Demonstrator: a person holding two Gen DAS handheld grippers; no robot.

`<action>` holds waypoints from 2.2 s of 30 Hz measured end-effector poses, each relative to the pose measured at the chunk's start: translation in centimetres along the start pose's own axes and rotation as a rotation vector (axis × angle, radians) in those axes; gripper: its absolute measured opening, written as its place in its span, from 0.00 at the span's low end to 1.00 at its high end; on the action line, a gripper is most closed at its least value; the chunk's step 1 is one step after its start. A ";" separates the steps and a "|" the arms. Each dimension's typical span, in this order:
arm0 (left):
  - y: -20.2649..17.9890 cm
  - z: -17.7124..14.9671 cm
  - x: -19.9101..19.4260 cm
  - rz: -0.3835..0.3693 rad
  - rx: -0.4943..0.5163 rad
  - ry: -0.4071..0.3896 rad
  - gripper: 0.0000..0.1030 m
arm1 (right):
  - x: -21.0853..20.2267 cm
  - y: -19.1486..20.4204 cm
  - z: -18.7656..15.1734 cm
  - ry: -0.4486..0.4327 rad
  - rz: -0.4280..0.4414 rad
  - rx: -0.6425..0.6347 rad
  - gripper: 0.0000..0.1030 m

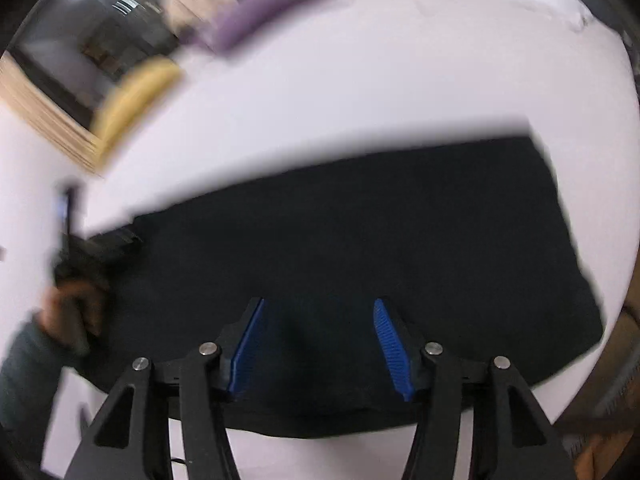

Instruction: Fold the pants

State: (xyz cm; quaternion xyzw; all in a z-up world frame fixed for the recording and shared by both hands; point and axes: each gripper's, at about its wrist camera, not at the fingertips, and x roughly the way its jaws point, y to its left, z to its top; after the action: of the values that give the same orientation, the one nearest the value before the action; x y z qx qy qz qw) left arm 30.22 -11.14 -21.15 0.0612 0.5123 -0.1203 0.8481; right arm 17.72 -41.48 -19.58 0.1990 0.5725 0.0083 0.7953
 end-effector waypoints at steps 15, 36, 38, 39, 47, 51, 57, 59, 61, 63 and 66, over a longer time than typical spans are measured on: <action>-0.5 -10.3 -10.0 0.027 0.035 -0.108 0.99 | -4.6 7.4 -0.7 -0.045 0.101 -0.240 0.47; -8.2 -17.5 -14.9 -0.068 0.259 -0.177 0.99 | 0.3 4.6 -4.8 0.147 0.610 0.326 0.41; -8.3 -18.0 -14.4 -0.057 0.271 -0.170 0.99 | 1.1 4.4 -4.6 0.163 0.646 0.376 0.41; -8.2 -18.1 -14.0 -0.050 0.274 -0.166 0.99 | 1.4 4.7 -4.5 0.171 0.644 0.387 0.41; -6.8 -16.9 -12.5 -0.077 0.305 -0.178 0.99 | 2.7 4.9 -5.7 0.253 0.624 0.454 0.41; -6.8 -16.9 -12.0 -0.052 0.313 -0.162 0.99 | 2.1 3.8 -5.9 0.236 0.641 0.475 0.41; -6.0 -16.3 -10.8 -0.050 0.294 -0.144 0.99 | 3.4 5.4 -5.0 0.215 0.659 0.452 0.15; -5.8 -16.2 -10.8 -0.052 0.291 -0.145 0.99 | 2.8 5.8 -5.1 0.190 0.639 0.417 0.09; -5.7 -16.1 -10.9 -0.054 0.291 -0.147 0.99 | 2.0 5.9 -5.2 0.164 0.627 0.391 0.07; -5.7 -16.2 -11.0 -0.054 0.296 -0.140 0.99 | 1.5 6.1 -5.5 0.150 0.611 0.379 0.06; -5.5 -16.4 -11.2 -0.053 0.306 -0.127 0.99 | 0.7 6.2 -6.4 0.138 0.600 0.369 0.05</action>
State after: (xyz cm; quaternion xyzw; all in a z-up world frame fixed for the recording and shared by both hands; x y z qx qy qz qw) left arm 9.76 -11.12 -18.79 0.1684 0.4350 -0.2226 0.8561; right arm 13.40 -33.61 -19.85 0.4975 0.5327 0.1512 0.6678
